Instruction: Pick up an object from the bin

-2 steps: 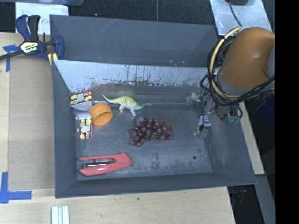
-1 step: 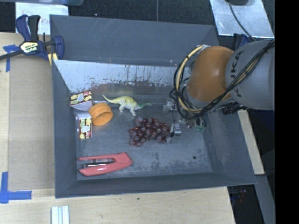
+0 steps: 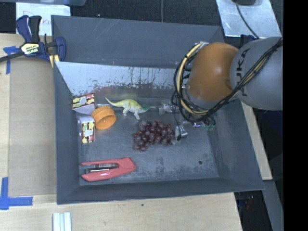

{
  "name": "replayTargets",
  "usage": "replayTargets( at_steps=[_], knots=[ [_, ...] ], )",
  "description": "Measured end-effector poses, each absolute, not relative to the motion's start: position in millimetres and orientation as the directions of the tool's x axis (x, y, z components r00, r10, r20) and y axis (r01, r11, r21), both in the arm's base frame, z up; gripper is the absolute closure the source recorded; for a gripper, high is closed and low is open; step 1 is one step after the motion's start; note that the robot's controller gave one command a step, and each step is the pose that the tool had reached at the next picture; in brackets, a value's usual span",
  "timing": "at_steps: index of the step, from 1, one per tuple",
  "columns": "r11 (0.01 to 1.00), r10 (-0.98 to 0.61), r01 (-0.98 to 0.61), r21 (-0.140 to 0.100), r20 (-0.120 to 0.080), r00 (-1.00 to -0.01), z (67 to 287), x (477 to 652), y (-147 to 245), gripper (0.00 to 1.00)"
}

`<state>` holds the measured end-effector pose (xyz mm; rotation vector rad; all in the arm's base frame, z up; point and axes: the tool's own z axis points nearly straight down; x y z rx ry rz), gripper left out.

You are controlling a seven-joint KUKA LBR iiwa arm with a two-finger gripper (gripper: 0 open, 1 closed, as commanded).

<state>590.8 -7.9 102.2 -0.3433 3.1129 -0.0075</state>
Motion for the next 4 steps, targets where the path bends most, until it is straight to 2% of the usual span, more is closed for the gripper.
replayTargets(
  at_steps=[1,2,3,4],
  knots=[
    [0.975,-0.223,-0.223,-0.003,-0.006,-0.975,103.4,583.6,18.7,0.00],
    [0.991,-0.136,-0.136,-0.004,-0.012,-0.991,81.9,593.9,31.9,0.00],
    [0.995,-0.095,-0.095,-0.001,-0.011,-0.995,71.2,592.6,44.7,1.00],
    [0.995,-0.096,-0.096,-0.001,-0.011,-0.995,71.2,592.6,44.7,1.00]
  ],
)
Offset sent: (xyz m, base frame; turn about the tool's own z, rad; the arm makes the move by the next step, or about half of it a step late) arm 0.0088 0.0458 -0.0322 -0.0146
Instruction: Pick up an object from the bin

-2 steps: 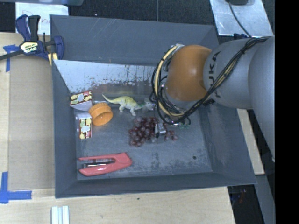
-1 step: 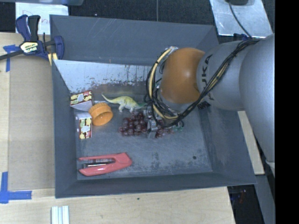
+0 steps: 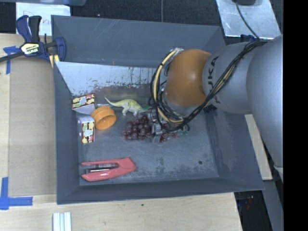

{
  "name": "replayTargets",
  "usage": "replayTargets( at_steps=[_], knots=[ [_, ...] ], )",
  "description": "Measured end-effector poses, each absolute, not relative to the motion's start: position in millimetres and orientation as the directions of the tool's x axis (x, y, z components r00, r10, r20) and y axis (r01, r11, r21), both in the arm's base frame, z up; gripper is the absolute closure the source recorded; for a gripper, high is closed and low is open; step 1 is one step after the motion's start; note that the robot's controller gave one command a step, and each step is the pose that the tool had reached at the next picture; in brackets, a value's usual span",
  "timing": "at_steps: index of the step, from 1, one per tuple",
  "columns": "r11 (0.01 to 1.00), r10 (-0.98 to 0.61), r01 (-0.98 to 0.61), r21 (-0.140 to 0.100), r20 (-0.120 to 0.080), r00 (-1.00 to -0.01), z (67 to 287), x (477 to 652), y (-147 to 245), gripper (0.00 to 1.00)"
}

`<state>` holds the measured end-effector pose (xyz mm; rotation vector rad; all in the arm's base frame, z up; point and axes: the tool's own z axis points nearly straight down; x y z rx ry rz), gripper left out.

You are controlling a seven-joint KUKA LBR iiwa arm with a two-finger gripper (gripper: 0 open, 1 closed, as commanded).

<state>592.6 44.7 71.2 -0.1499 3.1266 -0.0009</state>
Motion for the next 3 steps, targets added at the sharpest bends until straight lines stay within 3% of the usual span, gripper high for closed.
replayTargets(
  at_steps=[1,3],
  knots=[
    [0.995,-0.096,-0.096,-0.001,-0.003,-0.995,108.6,589.4,44.3,1.00],
    [0.995,-0.096,-0.096,-0.002,-0.015,-0.995,188.3,592.7,44.5,1.00]
  ],
)
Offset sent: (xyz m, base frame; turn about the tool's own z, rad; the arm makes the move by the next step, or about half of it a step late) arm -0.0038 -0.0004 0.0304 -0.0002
